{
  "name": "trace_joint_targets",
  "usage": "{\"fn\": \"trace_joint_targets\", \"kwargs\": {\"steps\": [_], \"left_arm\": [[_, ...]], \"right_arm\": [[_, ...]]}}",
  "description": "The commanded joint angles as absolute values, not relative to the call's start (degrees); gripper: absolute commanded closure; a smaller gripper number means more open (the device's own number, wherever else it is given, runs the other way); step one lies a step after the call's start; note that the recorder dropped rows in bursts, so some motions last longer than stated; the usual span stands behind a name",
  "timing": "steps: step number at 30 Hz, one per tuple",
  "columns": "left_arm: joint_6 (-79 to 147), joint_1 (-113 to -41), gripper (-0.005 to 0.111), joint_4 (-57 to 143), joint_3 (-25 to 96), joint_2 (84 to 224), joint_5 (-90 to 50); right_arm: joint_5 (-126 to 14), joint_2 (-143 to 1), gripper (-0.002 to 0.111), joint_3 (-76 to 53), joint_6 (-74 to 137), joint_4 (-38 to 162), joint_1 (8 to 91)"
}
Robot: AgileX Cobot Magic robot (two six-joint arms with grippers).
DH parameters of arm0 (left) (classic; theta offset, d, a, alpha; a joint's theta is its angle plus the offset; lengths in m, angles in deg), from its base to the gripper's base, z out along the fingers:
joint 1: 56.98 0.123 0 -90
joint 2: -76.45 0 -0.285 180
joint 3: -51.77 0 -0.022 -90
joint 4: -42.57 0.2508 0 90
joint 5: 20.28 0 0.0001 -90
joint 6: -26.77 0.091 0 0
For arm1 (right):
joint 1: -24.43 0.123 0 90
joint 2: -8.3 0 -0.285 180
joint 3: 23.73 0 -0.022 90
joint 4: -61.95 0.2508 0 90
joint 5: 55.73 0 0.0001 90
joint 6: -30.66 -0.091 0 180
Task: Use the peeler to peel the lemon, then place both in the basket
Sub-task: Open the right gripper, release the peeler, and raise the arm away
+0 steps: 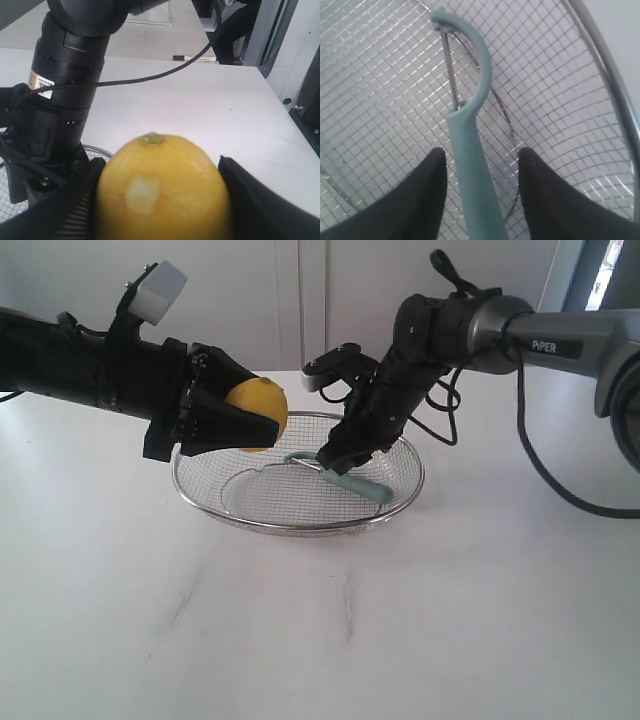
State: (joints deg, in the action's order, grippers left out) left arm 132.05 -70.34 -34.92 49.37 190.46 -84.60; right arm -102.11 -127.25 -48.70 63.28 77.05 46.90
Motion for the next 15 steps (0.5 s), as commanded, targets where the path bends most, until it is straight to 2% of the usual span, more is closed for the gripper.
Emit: {"fn": "trace_joint_targets", "kwargs": {"steps": [1, 7, 15], "left_arm": [[131.95, -70.29, 0.107, -36.55, 49.16, 189.62, -90.24], [131.95, -70.29, 0.107, -36.55, 49.16, 189.62, -90.24], [131.95, -70.29, 0.107, -36.55, 49.16, 189.62, -90.24]], "right_arm": [[-106.32, -124.98, 0.064, -49.29, 59.79, 76.92, 46.67], [-111.87, -122.63, 0.066, -49.29, 56.35, 76.92, 46.67], [-113.0, -119.6, 0.096, -49.29, 50.58, 76.92, 46.67]]}}
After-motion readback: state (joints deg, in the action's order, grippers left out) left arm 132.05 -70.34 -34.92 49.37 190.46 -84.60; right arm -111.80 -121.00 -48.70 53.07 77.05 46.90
